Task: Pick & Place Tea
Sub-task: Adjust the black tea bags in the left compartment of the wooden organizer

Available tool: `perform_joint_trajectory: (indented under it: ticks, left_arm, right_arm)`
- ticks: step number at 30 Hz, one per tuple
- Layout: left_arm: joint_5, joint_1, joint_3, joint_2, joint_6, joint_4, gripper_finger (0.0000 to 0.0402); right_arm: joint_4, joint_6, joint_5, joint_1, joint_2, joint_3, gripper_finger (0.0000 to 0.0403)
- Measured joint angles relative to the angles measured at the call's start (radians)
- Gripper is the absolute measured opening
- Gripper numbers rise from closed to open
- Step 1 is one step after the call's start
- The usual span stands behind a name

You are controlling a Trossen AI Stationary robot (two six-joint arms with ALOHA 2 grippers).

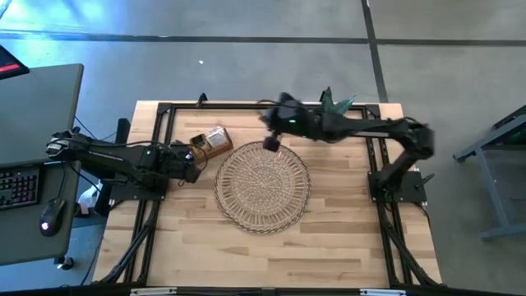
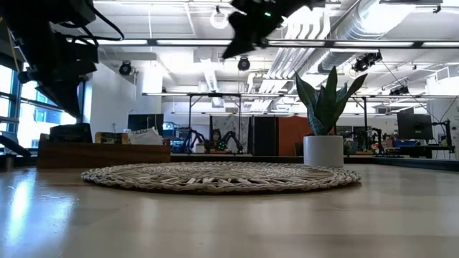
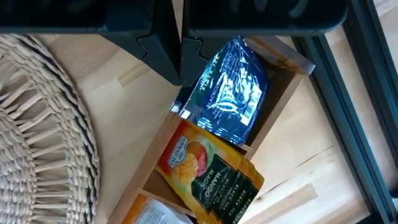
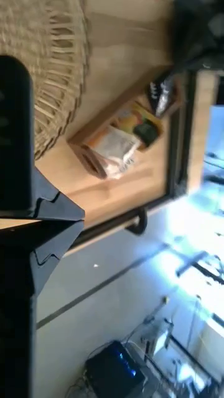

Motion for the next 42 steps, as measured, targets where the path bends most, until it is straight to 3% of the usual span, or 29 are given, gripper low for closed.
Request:
perform_joint_trajectory:
  ticks: [7,15,18,29,34,42]
  left_arm:
    - [-0.028,0.000,0.000,0.000,-0.034,-0.002,0.0000]
    - [-0.024,0.000,0.000,0.003,-0.086,0.004,0.0000]
    - [-0.027,0.000,0.000,0.023,-0.121,-0.006,0.0000]
    - [-0.017,0.000,0.000,0.045,-0.258,-0.118,0.0000]
    - [-0.028,0.000,0.044,0.045,-0.089,-0.036,0.0000]
    - [-0.042,0.000,0.076,0.045,0.159,-0.041,0.0004]
  right_arm:
    - [0.280,0.058,0.001,0.003,-0.261,-0.393,0.0000]
    - [0.542,0.055,0.004,0.002,-0.470,-0.663,0.0000]
    - [0.592,0.028,0.013,0.001,-0.527,-0.711,0.0000]
    - [0.524,0.058,0.009,0.002,-0.649,-0.758,0.0000]
    - [0.524,0.058,0.008,0.002,-0.649,-0.757,0.0000]
    - [0.530,0.053,0.008,0.002,-0.648,-0.757,0.0000]
